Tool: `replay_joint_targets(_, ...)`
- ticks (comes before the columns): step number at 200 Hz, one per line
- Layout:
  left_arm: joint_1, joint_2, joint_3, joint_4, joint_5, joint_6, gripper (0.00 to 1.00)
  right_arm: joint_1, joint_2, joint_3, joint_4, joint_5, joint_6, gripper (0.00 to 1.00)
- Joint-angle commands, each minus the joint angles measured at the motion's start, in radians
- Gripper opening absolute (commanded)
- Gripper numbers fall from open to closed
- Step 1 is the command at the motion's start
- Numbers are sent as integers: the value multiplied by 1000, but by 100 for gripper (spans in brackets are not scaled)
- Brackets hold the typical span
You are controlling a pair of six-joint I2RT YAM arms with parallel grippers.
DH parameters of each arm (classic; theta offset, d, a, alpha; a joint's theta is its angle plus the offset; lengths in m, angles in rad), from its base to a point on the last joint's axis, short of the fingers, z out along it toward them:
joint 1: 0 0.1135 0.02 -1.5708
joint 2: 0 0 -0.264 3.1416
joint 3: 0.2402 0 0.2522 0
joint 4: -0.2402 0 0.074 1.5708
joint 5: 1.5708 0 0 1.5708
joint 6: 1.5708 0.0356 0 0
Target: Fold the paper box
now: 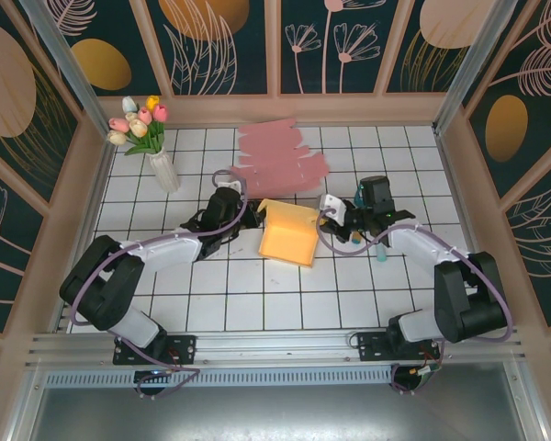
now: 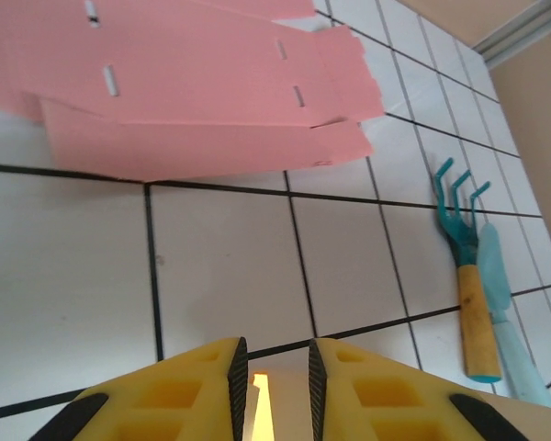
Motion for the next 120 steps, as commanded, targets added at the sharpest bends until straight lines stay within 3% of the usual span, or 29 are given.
replay_joint_targets(1, -37, 15, -30, 120, 44, -26, 27, 74, -50, -35, 47, 82, -85, 4)
replay_joint_targets(43, -40, 5, -90, 170, 5, -45, 25, 160, -137, -87, 30, 257, -179, 17)
replay_joint_targets(120, -67, -21, -169, 200, -52, -54, 25, 233, -109, -33, -196, 462, -282, 27)
